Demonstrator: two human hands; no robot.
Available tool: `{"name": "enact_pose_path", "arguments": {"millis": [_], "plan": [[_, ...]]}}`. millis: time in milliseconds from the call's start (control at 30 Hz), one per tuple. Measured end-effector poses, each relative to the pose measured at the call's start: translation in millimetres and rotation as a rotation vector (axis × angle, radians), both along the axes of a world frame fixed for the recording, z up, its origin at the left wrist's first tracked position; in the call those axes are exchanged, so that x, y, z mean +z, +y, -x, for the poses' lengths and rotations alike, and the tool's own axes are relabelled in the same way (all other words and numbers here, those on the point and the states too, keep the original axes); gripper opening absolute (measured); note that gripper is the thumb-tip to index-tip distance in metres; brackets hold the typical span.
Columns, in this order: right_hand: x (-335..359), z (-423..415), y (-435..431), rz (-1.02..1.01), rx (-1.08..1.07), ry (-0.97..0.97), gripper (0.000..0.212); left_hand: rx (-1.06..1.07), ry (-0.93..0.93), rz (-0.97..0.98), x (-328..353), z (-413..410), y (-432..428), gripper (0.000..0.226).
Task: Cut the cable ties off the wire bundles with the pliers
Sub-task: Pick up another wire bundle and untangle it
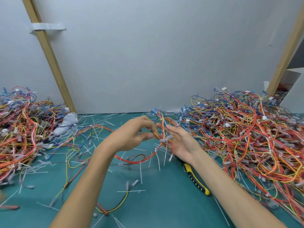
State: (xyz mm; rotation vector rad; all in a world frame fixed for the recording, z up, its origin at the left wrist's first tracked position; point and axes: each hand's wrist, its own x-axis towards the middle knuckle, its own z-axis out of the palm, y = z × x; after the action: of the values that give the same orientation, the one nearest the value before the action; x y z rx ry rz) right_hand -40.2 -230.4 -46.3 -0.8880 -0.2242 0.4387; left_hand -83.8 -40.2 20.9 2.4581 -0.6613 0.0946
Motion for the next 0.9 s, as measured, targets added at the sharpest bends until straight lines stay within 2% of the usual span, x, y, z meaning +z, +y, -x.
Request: {"name": "enact_pose_path", "arguments": {"millis": [100,233,300,467,667,767,900], "plan": [[1.5,-1.6,-0.5,-0.009,-0.007,0.017,0.043,-0.072,0.067,0.092,6.3,3.5,11.0,0.021],[2.5,-1.5,0.4,-0.063,0.02,0.015,0.041,-0.094,0.152,0.03,9.0,5.9,24.5,0.027],[3.9,-1.7,1.6,-0.062,0.002,-0.016,0.041,-0.076,0.166,0.015,9.4,6.0,28.5,0.021],[7.3,-3.2,4.7,-0.037,-0.121,-0.089,0.046,0.0,0.109,-0.065,7.7,4.9,20.1,0.004],[6.9,-1.9,7.2,0.007,-0.236,-0.079,0.038,-0.004,-0.032,-0.158,4.1,5.6,-6.4,0.013],[8.1,-2.8,5.2,0.002,-0.263,-0.035,0.037,-0.023,-0.019,-0.228,1.2,5.0,-6.6,0.012],[10.1,-2.9,5.4,-0.024,-0.255,-0.011,0.038,-0.026,0.058,-0.28,2.7,5.2,1.9,0.022]]}}
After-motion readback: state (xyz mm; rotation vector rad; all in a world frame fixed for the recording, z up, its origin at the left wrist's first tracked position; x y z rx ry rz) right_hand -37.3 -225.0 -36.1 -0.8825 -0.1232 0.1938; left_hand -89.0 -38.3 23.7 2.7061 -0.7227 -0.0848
